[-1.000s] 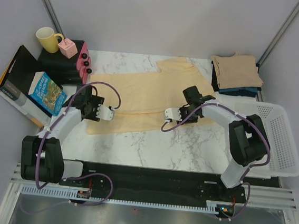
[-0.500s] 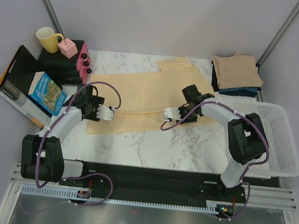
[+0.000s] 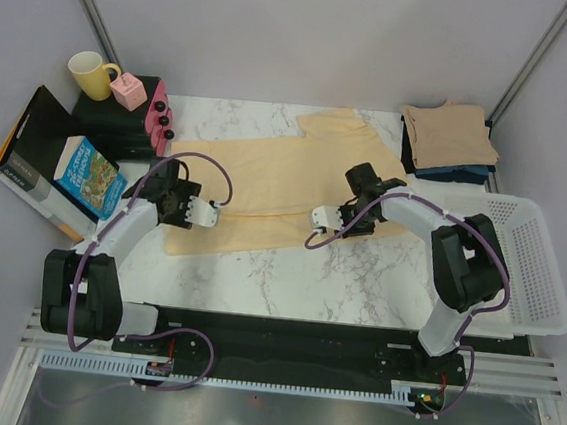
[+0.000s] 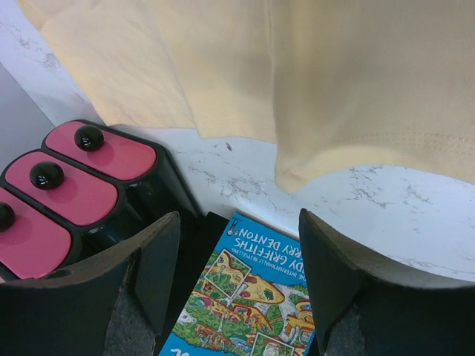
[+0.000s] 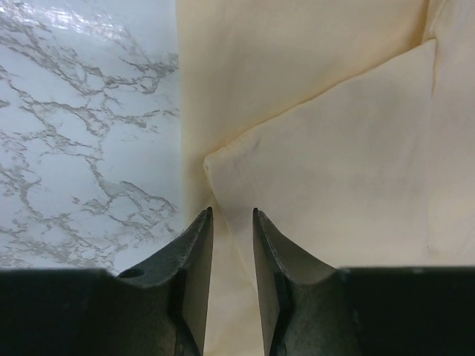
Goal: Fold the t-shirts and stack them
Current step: Fold the tshirt
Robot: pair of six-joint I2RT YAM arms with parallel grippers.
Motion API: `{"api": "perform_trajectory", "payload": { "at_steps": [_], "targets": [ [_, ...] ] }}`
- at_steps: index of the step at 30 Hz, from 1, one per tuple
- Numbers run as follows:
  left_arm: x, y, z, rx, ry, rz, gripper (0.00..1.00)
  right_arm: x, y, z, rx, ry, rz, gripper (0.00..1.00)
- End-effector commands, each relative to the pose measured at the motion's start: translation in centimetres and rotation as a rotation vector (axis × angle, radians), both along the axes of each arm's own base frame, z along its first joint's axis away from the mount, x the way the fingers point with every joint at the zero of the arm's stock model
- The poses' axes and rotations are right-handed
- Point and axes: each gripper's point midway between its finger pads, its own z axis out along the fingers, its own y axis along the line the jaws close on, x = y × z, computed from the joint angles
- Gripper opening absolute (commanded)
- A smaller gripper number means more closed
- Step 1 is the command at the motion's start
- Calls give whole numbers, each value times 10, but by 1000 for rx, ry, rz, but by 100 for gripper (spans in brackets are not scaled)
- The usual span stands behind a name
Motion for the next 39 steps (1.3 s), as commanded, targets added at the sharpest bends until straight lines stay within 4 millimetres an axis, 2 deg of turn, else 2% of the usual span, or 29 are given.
{"api": "perform_trajectory", "payload": {
  "at_steps": [1,8,12,14,26,31,39],
  "targets": [
    [10,-2,12,-22,-33,25,72,0,9,-8,25,13,2,33],
    [11,-3,11,-27,-31,26,72,1,8,-19,11,23,-2,27],
    [10,-3,10,-27,-28,27,72,5,7,-17,1,3,-7,5],
    [10,-3,10,-29,-28,28,72,10,6,-10,-6,-23,-12,0],
    [8,-5,6,-40,-16,21,72,34,8,42,-14,-141,13,0],
    [8,-5,6,-40,-20,21,72,38,9,49,-14,-154,18,0],
    [9,-5,8,-37,-24,24,72,39,9,48,-28,-147,29,2]
  ]
}}
